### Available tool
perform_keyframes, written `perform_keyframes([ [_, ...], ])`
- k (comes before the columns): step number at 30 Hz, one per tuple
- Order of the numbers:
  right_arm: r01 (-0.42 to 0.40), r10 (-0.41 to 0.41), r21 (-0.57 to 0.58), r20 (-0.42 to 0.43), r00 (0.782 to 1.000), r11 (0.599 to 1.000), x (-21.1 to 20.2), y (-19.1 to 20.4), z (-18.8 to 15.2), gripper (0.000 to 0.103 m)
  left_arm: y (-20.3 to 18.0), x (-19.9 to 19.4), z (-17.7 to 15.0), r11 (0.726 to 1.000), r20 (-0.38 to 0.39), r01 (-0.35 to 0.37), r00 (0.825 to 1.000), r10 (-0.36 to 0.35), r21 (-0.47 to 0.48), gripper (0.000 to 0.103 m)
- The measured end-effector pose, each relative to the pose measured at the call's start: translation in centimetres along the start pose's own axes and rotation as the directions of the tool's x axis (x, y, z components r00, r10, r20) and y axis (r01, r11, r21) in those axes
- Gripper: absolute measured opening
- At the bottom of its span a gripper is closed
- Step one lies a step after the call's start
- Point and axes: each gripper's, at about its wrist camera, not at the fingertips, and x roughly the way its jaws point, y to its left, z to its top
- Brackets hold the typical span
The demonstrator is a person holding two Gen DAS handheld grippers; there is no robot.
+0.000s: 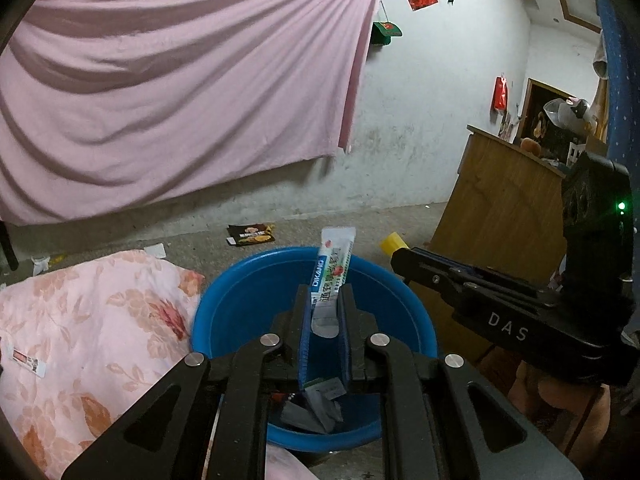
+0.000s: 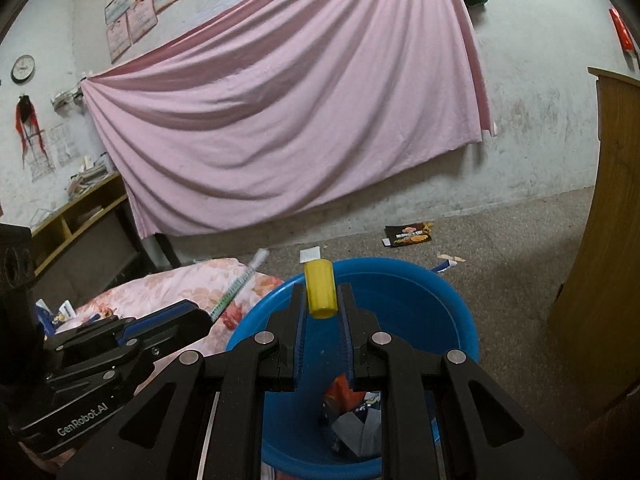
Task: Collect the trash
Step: 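Carry both items over the blue basin and open both tools to drop them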
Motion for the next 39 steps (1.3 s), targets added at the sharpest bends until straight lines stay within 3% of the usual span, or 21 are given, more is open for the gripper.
perform_keyframes([
  [17,0.007,-0.007,0.003,-0.004,1.0,1.0,0.2,-0.2,0.5,0.018,1.0,-0.9,0.3,1.0,-0.009,-0.014,1.0,0.014,-0.022,0.016],
  [20,0.009,-0.009,-0.003,0.017,1.0,1.0,0.2,0.0,0.7,0.028,1.4,-1.7,0.5,0.999,0.012,-0.023,1.0,0.024,-0.038,0.027],
  [26,0.008,-0.006,-0.029,0.085,0.996,1.0,-0.5,0.8,1.2,0.029,2.4,-4.2,1.5,0.994,0.078,-0.08,0.993,0.086,-0.068,0.032],
  [28,-0.001,0.005,-0.035,0.115,0.993,0.999,-0.8,1.3,1.5,0.032,2.9,-5.3,1.8,0.992,0.107,-0.097,0.989,0.106,-0.084,0.047],
  [32,-0.023,0.033,-0.051,0.191,0.981,0.998,-1.4,2.7,2.1,0.046,4.2,-8.1,2.3,0.981,0.173,-0.157,0.969,0.176,-0.117,0.061],
  [34,-0.038,0.051,-0.062,0.236,0.971,0.997,-1.7,3.6,2.5,0.053,5.1,-9.7,2.4,0.969,0.212,-0.204,0.95,0.23,-0.137,0.087],
  [36,-0.057,0.076,-0.075,0.278,0.958,0.996,-1.9,4.7,2.8,0.071,6.3,-11.7,2.3,0.954,0.269,-0.244,0.92,0.284,-0.173,0.099],
  [39,-0.096,0.124,-0.096,0.347,0.93,0.991,-2.1,6.6,3.2,0.082,8.2,-14.5,1.9,0.926,0.326,-0.308,0.871,0.366,-0.218,0.101],
])
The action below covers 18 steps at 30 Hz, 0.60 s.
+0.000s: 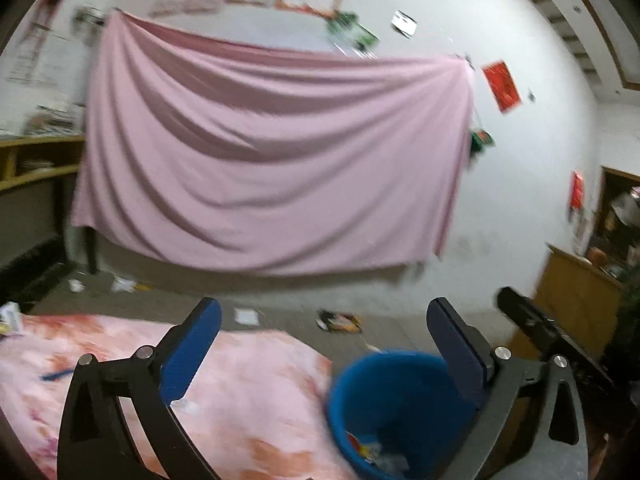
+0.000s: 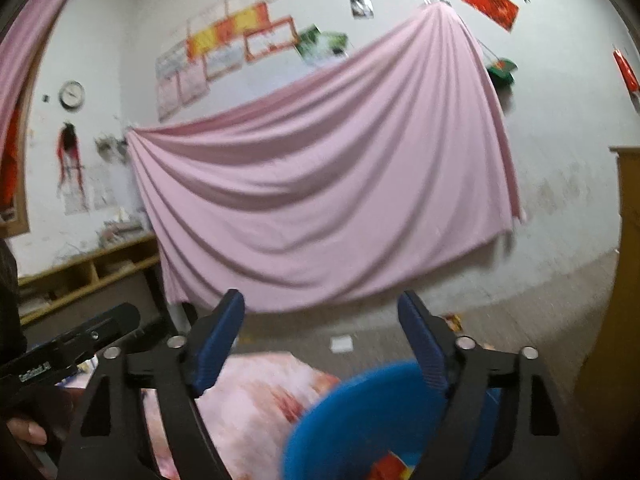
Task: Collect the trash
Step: 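Carry both items over the blue basin and open both tools to drop them, then move both open tools back over the bed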
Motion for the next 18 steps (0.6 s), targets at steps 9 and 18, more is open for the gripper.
perform_keyframes([
  [9,-0.148,0.158,-0.069,0.164,0.974,0.987,1.3,6.5,0.1,0.103,7.6,-5.3,0.6,0.989,0.147,-0.149,0.978,0.148,-0.003,0.101],
  [18,-0.27,0.296,-0.149,0.199,0.934,0.951,3.2,12.9,-1.8,0.103,13.5,-8.5,-0.2,0.962,0.212,-0.272,0.942,0.261,0.025,0.101],
])
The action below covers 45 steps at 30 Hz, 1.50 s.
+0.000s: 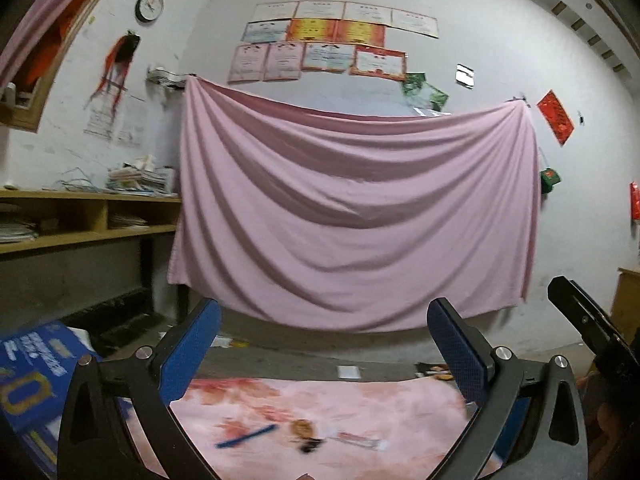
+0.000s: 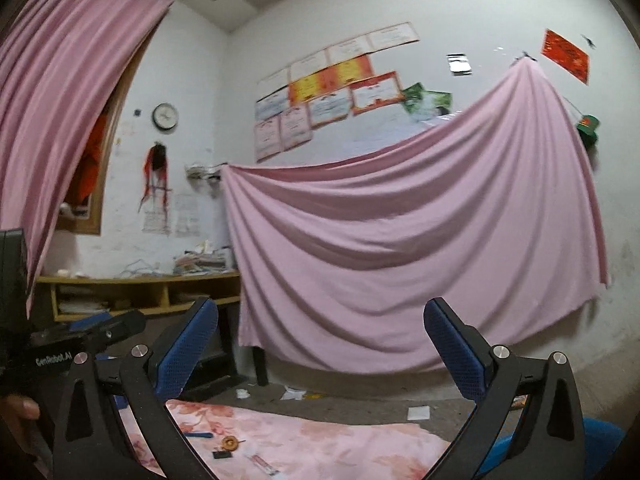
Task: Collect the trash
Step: 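Move both open tools back over the bed, then grasp the blue pen with the left tool while the right tool grasps the white-red sachet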
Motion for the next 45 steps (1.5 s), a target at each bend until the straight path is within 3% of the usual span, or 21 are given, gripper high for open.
perform_keyframes([
  [5,-0.041,0.039,-0.018,-0.101,0.994,0.999,3.1,1.4,-1.8,0.103,3.1,0.2,-1.4,0.999,-0.051,-0.04,0.998,0.041,0.009,0.101],
  [8,-0.044,0.039,-0.022,-0.198,0.979,0.999,5.1,1.5,-2.9,0.103,4.4,1.1,-2.5,0.999,-0.116,-0.047,0.992,0.048,0.009,0.101],
  [10,-0.047,0.041,-0.015,-0.276,0.96,0.999,6.4,1.4,-3.7,0.103,5.1,2.0,-3.4,0.999,-0.174,-0.051,0.983,0.051,0.009,0.101],
  [14,-0.07,0.064,0.004,-0.438,0.897,0.998,9.3,1.1,-5.8,0.101,5.7,4.1,-5.1,0.999,-0.289,-0.034,0.957,0.033,0.001,0.101],
  [16,-0.1,0.094,0.017,-0.518,0.85,0.995,10.4,1.3,-6.9,0.095,5.7,5.4,-6.0,0.999,-0.359,-0.032,0.933,0.035,0.014,0.1],
  [18,-0.119,0.108,0.018,-0.579,0.808,0.993,11.2,1.5,-8.0,0.08,5.7,6.7,-6.9,0.999,-0.417,-0.031,0.908,0.034,0.014,0.1],
  [20,-0.144,0.123,0.021,-0.648,0.752,0.989,12.2,2.0,-9.0,0.078,5.8,8.0,-8.0,1.0,-0.485,-0.028,0.874,0.03,0.012,0.096],
  [22,-0.161,0.135,0.026,-0.686,0.715,0.987,12.9,2.4,-9.7,0.075,5.8,9.5,-9.0,1.0,-0.552,-0.019,0.834,0.018,0.004,0.078],
  [24,-0.168,0.139,0.031,-0.721,0.679,0.985,13.4,2.6,-10.3,0.066,6.3,11.2,-10.1,1.0,-0.615,-0.004,0.789,0.003,0.001,0.071],
  [27,-0.197,0.169,0.06,-0.781,0.601,0.979,14.5,3.1,-11.7,0.054,6.4,12.6,-11.3,1.0,-0.674,0.02,0.738,-0.015,-0.001,0.058],
  [29,-0.213,0.184,0.073,-0.804,0.566,0.974,14.8,3.4,-12.3,0.05,6.2,13.3,-12.1,1.0,-0.706,0.026,0.708,-0.016,0.003,0.053],
  [33,-0.23,0.191,0.083,-0.843,0.502,0.97,15.8,3.9,-13.7,0.042,6.0,14.3,-13.2,0.999,-0.74,0.049,0.671,-0.037,-0.005,0.042],
  [38,-0.261,0.189,0.077,-0.879,0.438,0.962,16.3,4.6,-14.8,0.041,6.1,15.1,-14.0,0.998,-0.763,0.066,0.645,-0.037,0.007,0.033],
  [41,-0.28,0.181,0.062,-0.889,0.421,0.958,16.3,5.2,-15.1,0.038,6.1,15.0,-14.3,0.996,-0.776,0.089,0.629,-0.033,0.031,0.022],
  [45,-0.292,0.187,0.067,-0.894,0.407,0.954,16.1,5.3,-15.2,0.019,6.0,15.1,-14.7,0.992,-0.79,0.117,0.612,-0.038,0.044,0.011],
])
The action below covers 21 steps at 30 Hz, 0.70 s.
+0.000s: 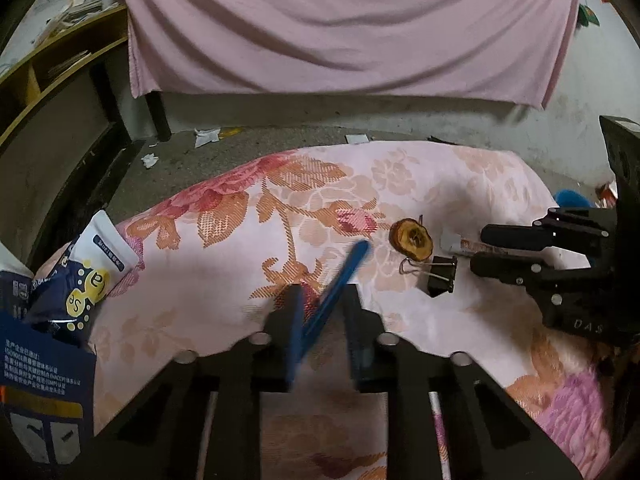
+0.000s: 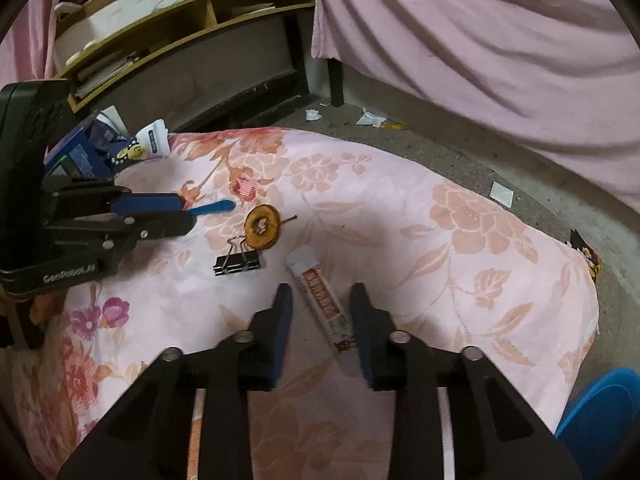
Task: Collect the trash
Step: 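Grasp the blue pen with the left tool while the right tool grasps the white-red sachet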
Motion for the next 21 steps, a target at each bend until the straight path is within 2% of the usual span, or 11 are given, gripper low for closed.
perform_keyframes([
  [3,-0.017,0.017,0.004,0.001,1.0,1.0,-0.4,-0.1,-0.4,0.013,-0.5,0.0,-0.1,1.0,-0.007,0.015,1.0,-0.015,0.01,0.004],
  [7,-0.025,0.025,0.012,0.018,1.0,1.0,-1.1,-0.1,-1.0,0.012,-1.2,-0.6,-0.6,0.999,0.007,0.039,0.999,-0.039,-0.01,0.004],
  [11,-0.023,0.021,0.028,0.08,0.997,0.999,-2.7,-0.3,-1.7,0.011,-1.8,-2.7,-0.7,0.995,0.087,0.085,0.993,-0.08,-0.05,0.004],
  [14,-0.014,0.006,0.044,0.164,0.986,0.999,-4.8,-0.6,-2.5,0.011,-2.9,-4.8,-0.5,0.99,0.19,0.126,0.975,-0.111,-0.07,0.004],
  [16,-0.012,-0.004,0.066,0.238,0.971,0.998,-6.5,-1.1,-3.1,0.011,-4.0,-6.2,-0.3,0.988,0.262,0.139,0.958,-0.117,-0.065,0.004],
  [18,-0.012,-0.018,0.094,0.314,0.949,0.996,-8.4,-1.6,-3.6,0.011,-5.4,-7.5,-0.2,0.986,0.331,0.156,0.935,-0.129,-0.055,0.004],
  [21,-0.003,-0.048,0.115,0.442,0.896,0.993,-11.8,-2.1,-4.6,0.011,-7.4,-9.6,0.3,0.982,0.422,0.186,0.894,-0.153,-0.037,0.004],
])
